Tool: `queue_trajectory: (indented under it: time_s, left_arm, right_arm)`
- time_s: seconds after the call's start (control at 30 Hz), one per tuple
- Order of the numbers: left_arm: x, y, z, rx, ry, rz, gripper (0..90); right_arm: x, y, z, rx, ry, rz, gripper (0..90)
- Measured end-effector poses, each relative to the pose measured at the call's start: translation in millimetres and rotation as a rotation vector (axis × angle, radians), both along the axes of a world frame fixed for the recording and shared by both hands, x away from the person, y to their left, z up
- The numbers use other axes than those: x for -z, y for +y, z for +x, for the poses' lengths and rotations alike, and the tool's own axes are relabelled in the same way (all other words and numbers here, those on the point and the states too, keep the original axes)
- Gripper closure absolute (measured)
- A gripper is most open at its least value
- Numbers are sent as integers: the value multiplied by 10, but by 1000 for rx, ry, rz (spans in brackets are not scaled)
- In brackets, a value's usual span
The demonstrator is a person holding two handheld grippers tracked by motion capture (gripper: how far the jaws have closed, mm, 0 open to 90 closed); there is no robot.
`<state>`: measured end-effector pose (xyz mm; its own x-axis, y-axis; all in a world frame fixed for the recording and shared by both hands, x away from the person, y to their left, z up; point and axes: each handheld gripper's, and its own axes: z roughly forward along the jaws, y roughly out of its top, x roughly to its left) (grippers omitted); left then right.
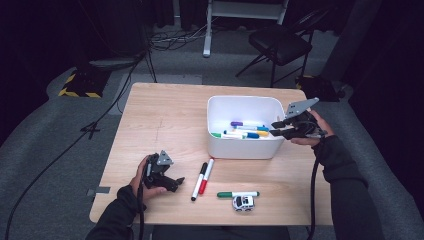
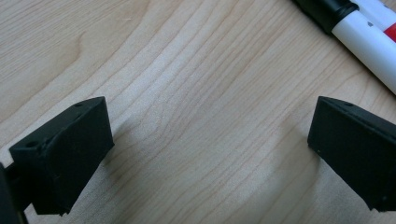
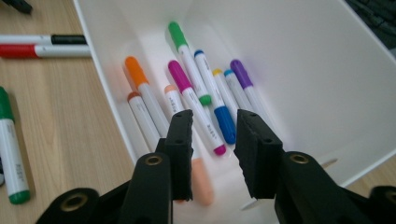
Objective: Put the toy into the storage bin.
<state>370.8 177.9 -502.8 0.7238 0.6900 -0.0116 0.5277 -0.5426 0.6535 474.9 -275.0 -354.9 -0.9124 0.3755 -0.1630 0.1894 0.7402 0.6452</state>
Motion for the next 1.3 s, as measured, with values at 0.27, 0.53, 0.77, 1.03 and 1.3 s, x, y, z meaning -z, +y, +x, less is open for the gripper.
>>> queue_trajectory:
  time_s: [0.27, 0.53, 0.77, 1.03, 1.3]
  left_arm:
    - [0, 0, 2, 0, -1, 1, 2]
    - [0, 0, 2, 0, -1, 1, 2]
    - [1, 1, 2, 1, -1, 1, 2]
    - [0, 0, 2, 0, -1, 1, 2]
    - [1, 1, 2, 0, -1, 1, 2]
  right_arm:
    - [-101, 2, -311, -41, -78, 143, 635]
    - [-79, 90, -597, -107, -97, 214, 608]
    - [159, 401, -815, -230, -46, 188, 591]
    - [615, 858, -897, -357, 54, 117, 575]
    - [944, 1136, -942, -423, 128, 58, 565]
